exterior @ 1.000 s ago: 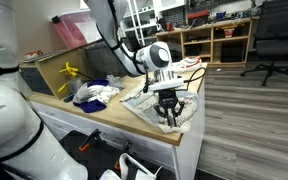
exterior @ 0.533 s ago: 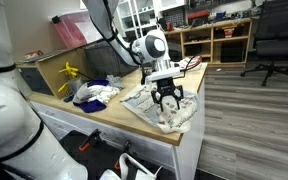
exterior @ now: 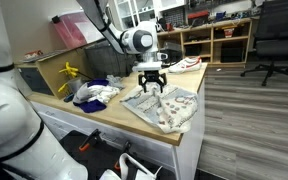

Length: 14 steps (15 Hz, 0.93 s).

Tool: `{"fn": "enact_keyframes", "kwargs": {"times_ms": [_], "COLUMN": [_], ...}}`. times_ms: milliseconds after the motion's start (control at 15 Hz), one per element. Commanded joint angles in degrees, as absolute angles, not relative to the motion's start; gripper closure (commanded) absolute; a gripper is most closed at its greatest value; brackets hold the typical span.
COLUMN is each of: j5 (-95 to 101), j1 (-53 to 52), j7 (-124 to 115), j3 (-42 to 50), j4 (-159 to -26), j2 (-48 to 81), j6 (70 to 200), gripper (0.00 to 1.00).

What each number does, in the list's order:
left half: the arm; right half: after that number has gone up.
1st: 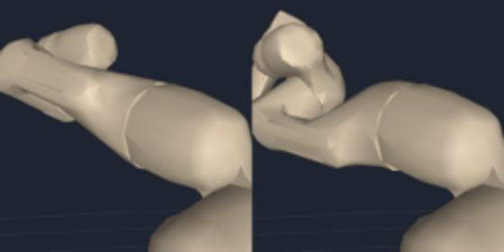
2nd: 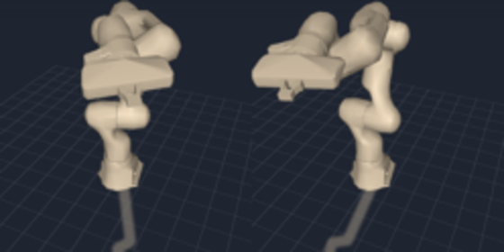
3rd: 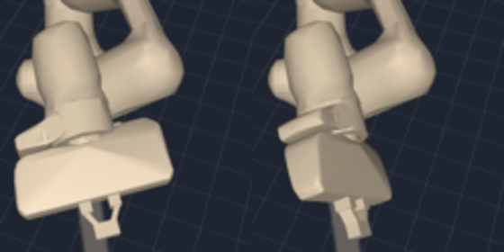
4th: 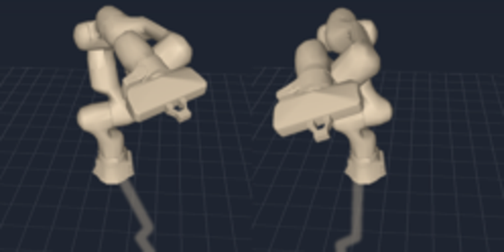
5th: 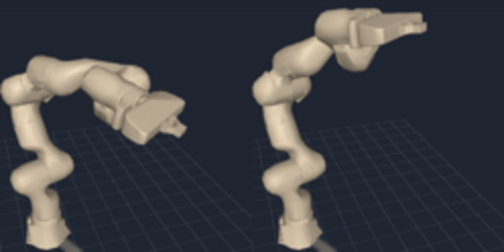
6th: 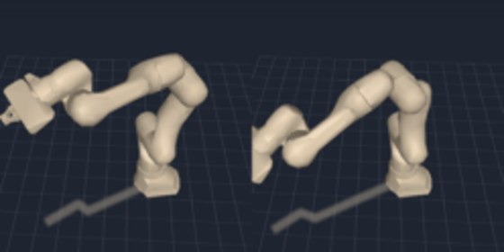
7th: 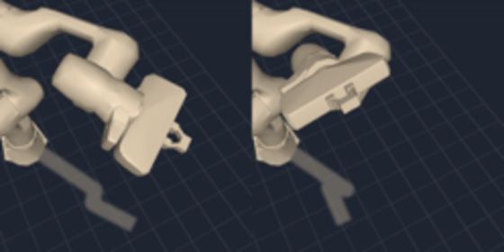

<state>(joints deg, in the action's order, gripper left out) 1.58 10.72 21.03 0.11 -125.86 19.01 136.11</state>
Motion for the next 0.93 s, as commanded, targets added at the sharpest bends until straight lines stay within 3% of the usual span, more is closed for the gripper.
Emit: {"fn": "enact_keyframes", "kwargs": {"times_ms": [0,867], "j5": [-6.0,-16.1], "j1": [10.0,7.8], "j7": [20.4,15.1], "j3": [-2.0,-4.8], "j4": [-121.9,-114.8], "j2": [20.9,28.9], "j6": [135.5,135.5], "gripper": [0.00,0.00]}}
